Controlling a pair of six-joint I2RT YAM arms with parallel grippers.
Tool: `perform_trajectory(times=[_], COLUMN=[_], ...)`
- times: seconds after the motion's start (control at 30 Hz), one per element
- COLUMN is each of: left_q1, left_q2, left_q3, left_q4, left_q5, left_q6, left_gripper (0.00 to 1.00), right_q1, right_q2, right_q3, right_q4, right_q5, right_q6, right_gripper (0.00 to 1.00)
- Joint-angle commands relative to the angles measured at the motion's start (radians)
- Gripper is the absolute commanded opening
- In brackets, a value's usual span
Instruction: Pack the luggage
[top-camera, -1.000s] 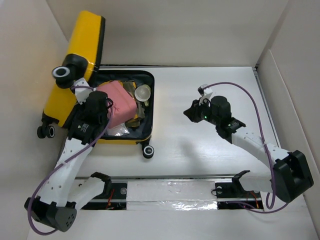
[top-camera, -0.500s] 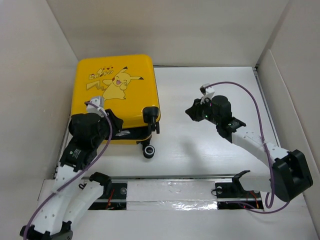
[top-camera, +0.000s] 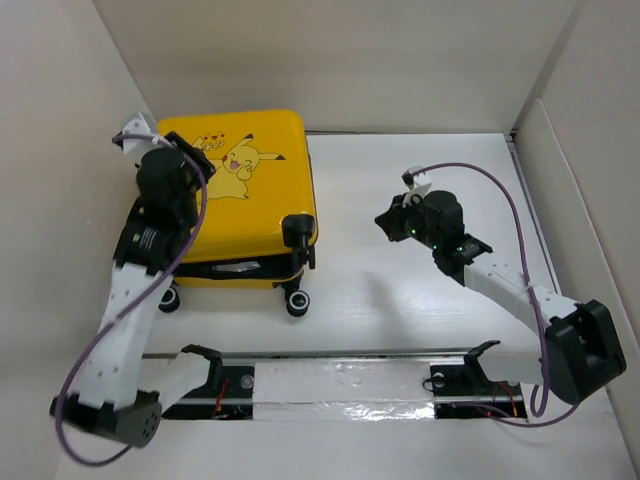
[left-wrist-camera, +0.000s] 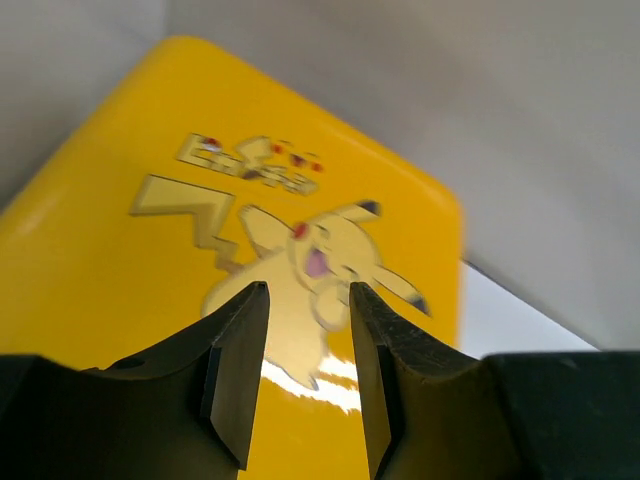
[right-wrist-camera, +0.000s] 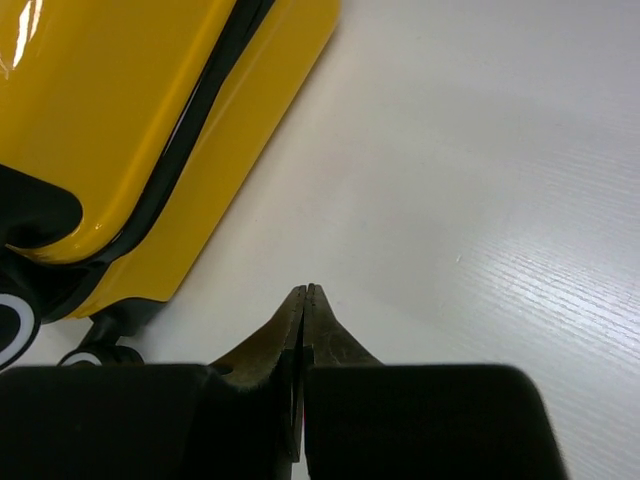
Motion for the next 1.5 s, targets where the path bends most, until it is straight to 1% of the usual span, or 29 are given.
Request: perform_trajectory(times=[0.0, 0.03, 0.13, 0.17, 0.23, 0.27, 0.33, 0.37, 0.5, 0.63, 0.77, 0.83, 0.87, 0.93, 1.0, 1.03, 1.07, 1.13, 1.17, 1.2, 1.23, 1.27, 1.3, 1.33, 1.37, 1.43, 1.47], left_q1=[0.117, 0.216, 0.385, 0.477, 0.553, 0.609, 0.627, 0.642, 0.685, 0.685, 0.676, 0.638, 0.587, 0.540, 0.493, 0.483, 0.470, 0.443, 0.443, 0.426, 0.400, 0.382, 0.359, 0.302, 0.279, 0.233, 0.185], left_q2=[0.139, 0.162, 0.257, 0.300, 0.335, 0.367, 0.398, 0.424, 0.475, 0.547, 0.588, 0.599, 0.604, 0.604, 0.581, 0.561, 0.509, 0.454, 0.387, 0.354, 0.269, 0.221, 0.175, 0.124, 0.033, -0.043, -0.100], left_q3=[0.039, 0.047, 0.082, 0.085, 0.072, 0.058, 0.047, 0.038, 0.004, -0.028, -0.130, -0.157, -0.183, -0.203, -0.241, -0.264, -0.328, -0.391, -0.465, -0.505, -0.549, -0.645, -0.692, -0.736, -0.814, -0.868, -0.895], left_q4=[0.020, 0.032, 0.023, 0.020, 0.029, 0.029, 0.031, 0.031, 0.032, 0.014, 0.041, 0.055, 0.064, 0.077, 0.091, 0.119, 0.149, 0.202, 0.222, 0.233, 0.277, 0.301, 0.314, 0.360, 0.373, 0.374, 0.374], left_q5=[-0.166, -0.150, -0.014, 0.043, 0.087, 0.120, 0.112, 0.079, 0.025, -0.003, 0.022, 0.031, 0.032, 0.048, 0.118, 0.152, 0.208, 0.250, 0.293, 0.307, 0.348, 0.358, 0.359, 0.364, 0.368, 0.373, 0.387], left_q6=[0.006, 0.019, 0.028, 0.025, 0.030, 0.036, 0.053, 0.059, 0.118, 0.145, 0.119, 0.108, 0.100, 0.070, 0.021, -0.001, -0.013, -0.058, -0.065, -0.081, -0.122, -0.140, -0.168, -0.209, -0.225, -0.254, -0.262], left_gripper=[0.35, 0.35, 0.35, 0.34, 0.34, 0.33, 0.33, 0.33, 0.34, 0.35, 0.35, 0.35, 0.35, 0.35, 0.34, 0.34, 0.34, 0.34, 0.34, 0.34, 0.34, 0.33, 0.33, 0.33, 0.33, 0.32, 0.32], right_q1=[-0.005, -0.005, -0.005, -0.005, -0.005, -0.005, 0.005, 0.005, 0.015, 0.015, 0.025, 0.025, 0.025, 0.025, 0.025, 0.025, 0.015, 0.000, -0.021, -0.032, -0.043, -0.054, -0.078, -0.095, -0.113, -0.169, -0.185], right_q2=[-0.030, -0.038, -0.049, -0.052, -0.055, -0.056, -0.058, -0.060, -0.067, -0.067, -0.069, -0.073, -0.078, -0.083, -0.078, -0.076, -0.076, -0.079, -0.081, -0.090, -0.093, -0.096, -0.096, -0.095, -0.093, -0.089, -0.086], right_q3=[0.011, 0.011, 0.011, 0.011, 0.011, 0.013, 0.014, 0.013, 0.014, 0.017, 0.019, 0.016, 0.016, 0.013, 0.013, 0.014, 0.022, 0.027, 0.028, 0.028, 0.024, 0.019, 0.014, 0.014, 0.016, 0.017, 0.016], right_q4=[0.040, 0.039, 0.039, 0.036, 0.036, 0.037, 0.036, 0.034, 0.036, 0.036, 0.031, 0.031, 0.030, 0.030, 0.028, 0.022, -0.004, -0.027, -0.045, -0.053, -0.058, -0.059, -0.061, -0.076, -0.084, -0.093, -0.101], right_q5=[0.030, 0.030, 0.022, 0.019, 0.004, 0.001, -0.001, -0.002, -0.002, -0.004, -0.001, 0.010, 0.015, 0.022, 0.048, 0.089, 0.112, 0.152, 0.172, 0.180, 0.224, 0.247, 0.269, 0.284, 0.286, 0.281, 0.275], right_q6=[-0.012, -0.012, -0.012, -0.012, -0.012, -0.012, -0.012, -0.012, -0.013, -0.013, -0.013, -0.015, -0.015, -0.015, -0.013, -0.012, -0.013, -0.015, -0.015, -0.013, -0.013, -0.013, -0.012, -0.006, 0.001, 0.013, 0.016], right_gripper=[0.00, 0.00, 0.01, 0.01, 0.01, 0.01, 0.02, 0.01, 0.02, 0.02, 0.02, 0.02, 0.02, 0.03, 0.03, 0.04, 0.06, 0.07, 0.11, 0.13, 0.16, 0.21, 0.23, 0.25, 0.30, 0.35, 0.37])
